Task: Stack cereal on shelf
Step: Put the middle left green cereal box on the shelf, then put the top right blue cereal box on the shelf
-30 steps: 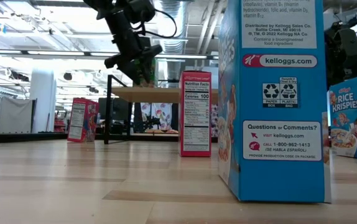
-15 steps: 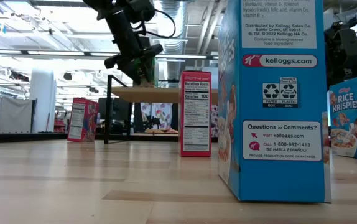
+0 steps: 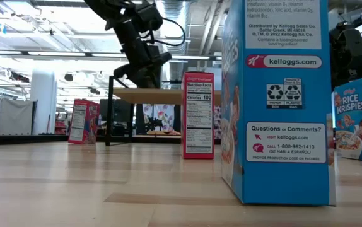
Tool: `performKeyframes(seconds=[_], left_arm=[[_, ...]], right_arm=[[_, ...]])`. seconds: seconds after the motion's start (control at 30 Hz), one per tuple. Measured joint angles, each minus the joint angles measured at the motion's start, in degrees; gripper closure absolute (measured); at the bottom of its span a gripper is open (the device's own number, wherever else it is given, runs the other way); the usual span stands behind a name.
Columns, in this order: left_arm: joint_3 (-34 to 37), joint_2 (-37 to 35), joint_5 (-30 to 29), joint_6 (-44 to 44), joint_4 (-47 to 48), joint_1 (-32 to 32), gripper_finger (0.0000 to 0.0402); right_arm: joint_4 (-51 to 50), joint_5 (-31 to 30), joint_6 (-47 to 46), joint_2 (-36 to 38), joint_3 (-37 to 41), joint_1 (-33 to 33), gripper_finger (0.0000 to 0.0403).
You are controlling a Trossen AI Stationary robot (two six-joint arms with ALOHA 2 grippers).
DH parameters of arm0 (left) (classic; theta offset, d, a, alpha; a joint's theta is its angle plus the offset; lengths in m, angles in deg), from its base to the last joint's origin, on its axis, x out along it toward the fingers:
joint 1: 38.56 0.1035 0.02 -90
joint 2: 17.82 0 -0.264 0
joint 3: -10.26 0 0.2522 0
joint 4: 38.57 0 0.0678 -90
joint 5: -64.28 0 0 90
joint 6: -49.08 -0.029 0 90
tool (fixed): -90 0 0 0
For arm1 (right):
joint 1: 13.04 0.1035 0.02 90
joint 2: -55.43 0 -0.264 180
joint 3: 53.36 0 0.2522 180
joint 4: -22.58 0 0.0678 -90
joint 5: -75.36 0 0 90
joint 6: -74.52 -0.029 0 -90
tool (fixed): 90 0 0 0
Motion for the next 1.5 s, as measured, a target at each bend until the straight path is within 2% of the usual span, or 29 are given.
performKeyframes(seconds=[0.47,0.7,1.0,1.13,1.27,1.5], left_arm=[[0.02,-1.32,0.01,-1.26,-0.35,-1.86,0.0226],[0.02,-3.51,5.62,-1.2,-0.01,-2.44,0.0226],[0.02,-12.1,7.48,-1.12,0.21,-3.07,0.0226],[0.02,-16.64,10.42,-1.13,0.49,-4.33,0.0226],[0.02,-21.46,12.4,-1.11,2.35,-6.47,0.0226],[0.0,-29.12,11.91,-1.13,6.06,-10.74,0.0226]], right_arm=[[0.01,0.0,-0.01,0.0,0.0,0.01,0.0163],[0.01,0.0,0.0,0.01,-0.01,0.02,0.0163],[0.01,0.0,-0.01,0.01,-0.01,0.01,0.0163],[-0.01,0.0,0.0,0.01,0.0,0.01,0.0163],[-0.01,0.0,0.0,0.01,-0.01,0.0,0.0163],[0.01,0.0,-0.02,0.01,0.0,0.0,0.0163]])
